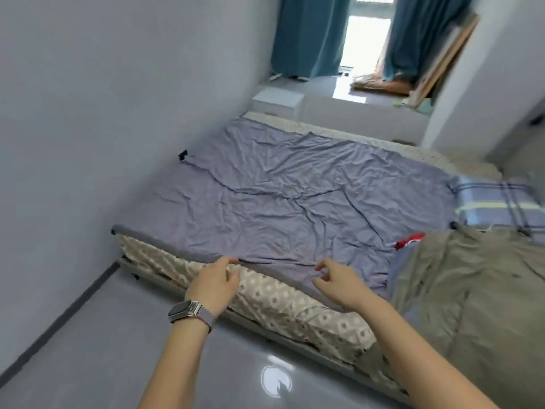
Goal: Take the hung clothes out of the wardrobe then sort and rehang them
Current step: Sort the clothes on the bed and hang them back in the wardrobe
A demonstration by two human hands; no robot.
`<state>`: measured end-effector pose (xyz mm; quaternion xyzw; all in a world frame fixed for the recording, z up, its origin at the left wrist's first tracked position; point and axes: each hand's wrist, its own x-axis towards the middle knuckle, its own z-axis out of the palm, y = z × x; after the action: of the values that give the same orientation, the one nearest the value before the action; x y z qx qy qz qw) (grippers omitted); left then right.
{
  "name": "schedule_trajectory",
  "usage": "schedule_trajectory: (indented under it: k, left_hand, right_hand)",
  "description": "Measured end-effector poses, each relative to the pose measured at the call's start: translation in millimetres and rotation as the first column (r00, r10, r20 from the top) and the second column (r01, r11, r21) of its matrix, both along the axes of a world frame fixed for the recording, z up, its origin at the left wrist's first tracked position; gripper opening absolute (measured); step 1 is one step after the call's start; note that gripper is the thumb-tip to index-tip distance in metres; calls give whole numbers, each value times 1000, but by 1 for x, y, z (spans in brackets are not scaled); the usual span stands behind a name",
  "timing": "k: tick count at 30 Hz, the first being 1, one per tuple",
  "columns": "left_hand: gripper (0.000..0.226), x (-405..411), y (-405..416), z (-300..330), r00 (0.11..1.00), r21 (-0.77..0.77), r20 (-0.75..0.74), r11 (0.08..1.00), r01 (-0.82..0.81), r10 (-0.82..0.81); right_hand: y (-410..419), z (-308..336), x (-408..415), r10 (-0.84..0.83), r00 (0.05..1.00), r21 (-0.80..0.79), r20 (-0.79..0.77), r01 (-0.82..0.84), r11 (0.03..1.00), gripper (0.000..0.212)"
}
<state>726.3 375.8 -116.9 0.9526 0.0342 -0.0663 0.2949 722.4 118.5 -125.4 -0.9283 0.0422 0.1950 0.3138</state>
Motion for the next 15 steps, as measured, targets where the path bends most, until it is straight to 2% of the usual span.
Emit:
schedule_trajectory:
  k: [4, 9, 12, 15]
  left_hand:
    - [28, 59, -83, 1, 972, -1, 2, 972, 234, -234]
    - [28, 83, -222, -10, 841, -9, -10, 841, 541, -541]
    - [28, 77, -294, -22, 763, -34, -33, 763, 645, -646]
    - [28, 85, -354, -39, 727, -25, -84, 731, 682, -682]
  right_hand:
    - [-74, 5, -4, -236, 972, -9, -7, 236, 972, 33]
    - [-182, -1, -44, -548, 837, 15, 2, 548, 837, 27]
    - [-239, -15, -67, -632, 774, 15, -44, 633, 774, 27]
    - [-295, -33, -75, -663, 744, 32, -86, 667, 744, 28]
